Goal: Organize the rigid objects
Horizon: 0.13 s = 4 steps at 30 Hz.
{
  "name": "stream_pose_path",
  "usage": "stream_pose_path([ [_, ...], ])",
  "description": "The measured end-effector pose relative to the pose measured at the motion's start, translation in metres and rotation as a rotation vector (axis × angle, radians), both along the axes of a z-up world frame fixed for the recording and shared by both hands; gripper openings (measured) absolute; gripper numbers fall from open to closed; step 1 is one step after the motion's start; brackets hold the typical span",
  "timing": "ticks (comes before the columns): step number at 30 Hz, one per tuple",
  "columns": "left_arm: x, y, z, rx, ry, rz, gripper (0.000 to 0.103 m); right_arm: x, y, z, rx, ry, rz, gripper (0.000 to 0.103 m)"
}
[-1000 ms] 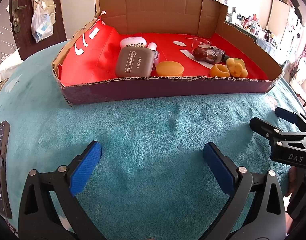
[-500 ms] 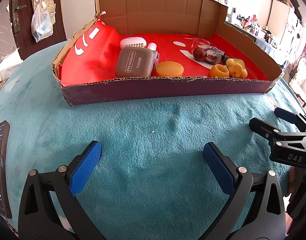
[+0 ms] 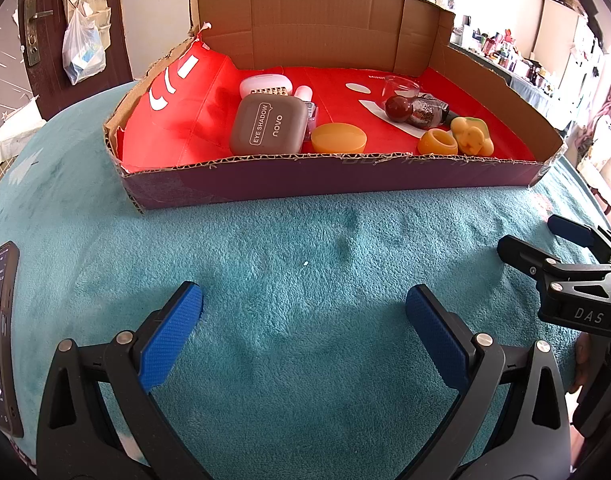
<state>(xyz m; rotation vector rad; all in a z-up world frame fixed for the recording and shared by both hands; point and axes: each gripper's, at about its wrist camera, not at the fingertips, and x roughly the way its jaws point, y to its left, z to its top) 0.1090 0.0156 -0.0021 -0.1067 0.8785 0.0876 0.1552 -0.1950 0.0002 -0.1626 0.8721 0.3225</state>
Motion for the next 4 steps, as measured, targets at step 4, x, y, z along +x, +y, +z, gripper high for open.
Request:
stream_pose_path([
  [4,0.0003,-0.0002,-0.0001,0.001,0.002,0.001,0.103,0.0001,-0.0003,0.0000,0.000,0.000,0.000,0.103],
])
